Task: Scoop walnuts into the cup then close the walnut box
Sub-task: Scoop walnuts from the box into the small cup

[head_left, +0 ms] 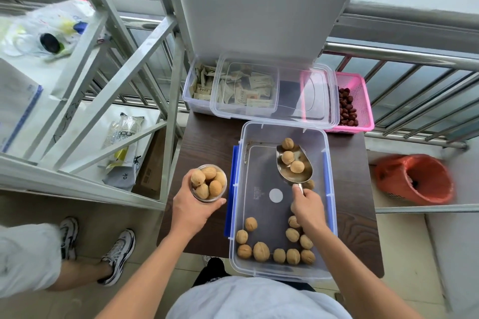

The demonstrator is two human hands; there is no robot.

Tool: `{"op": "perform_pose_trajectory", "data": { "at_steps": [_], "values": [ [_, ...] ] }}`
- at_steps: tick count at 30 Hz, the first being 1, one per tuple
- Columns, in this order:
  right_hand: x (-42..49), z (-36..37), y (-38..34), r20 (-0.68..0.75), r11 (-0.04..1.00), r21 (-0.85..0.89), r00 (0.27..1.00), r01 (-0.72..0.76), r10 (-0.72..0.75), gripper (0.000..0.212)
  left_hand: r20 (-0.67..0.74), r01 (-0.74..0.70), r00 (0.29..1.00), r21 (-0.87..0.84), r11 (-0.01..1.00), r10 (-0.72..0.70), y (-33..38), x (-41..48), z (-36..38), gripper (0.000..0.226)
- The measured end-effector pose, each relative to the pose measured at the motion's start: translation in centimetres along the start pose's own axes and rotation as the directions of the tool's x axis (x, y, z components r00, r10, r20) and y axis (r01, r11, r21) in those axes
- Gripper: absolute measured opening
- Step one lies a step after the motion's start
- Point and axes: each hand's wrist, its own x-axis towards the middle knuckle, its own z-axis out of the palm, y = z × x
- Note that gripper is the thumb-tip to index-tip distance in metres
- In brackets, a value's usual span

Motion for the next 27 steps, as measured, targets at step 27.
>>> {"op": "perform_pose_trajectory", "data": {
  "at_steps": [27],
  "values": [
    [0.1, -2.7, 2.3, 0.21, 0.971, -0.218, 0.976, 0.103, -0.056, 0.039, -0.002, 0.001, 1.0, 0.007, 1.0, -0.001, 1.6, -0.1, 0.4, 0.086]
  ]
}}
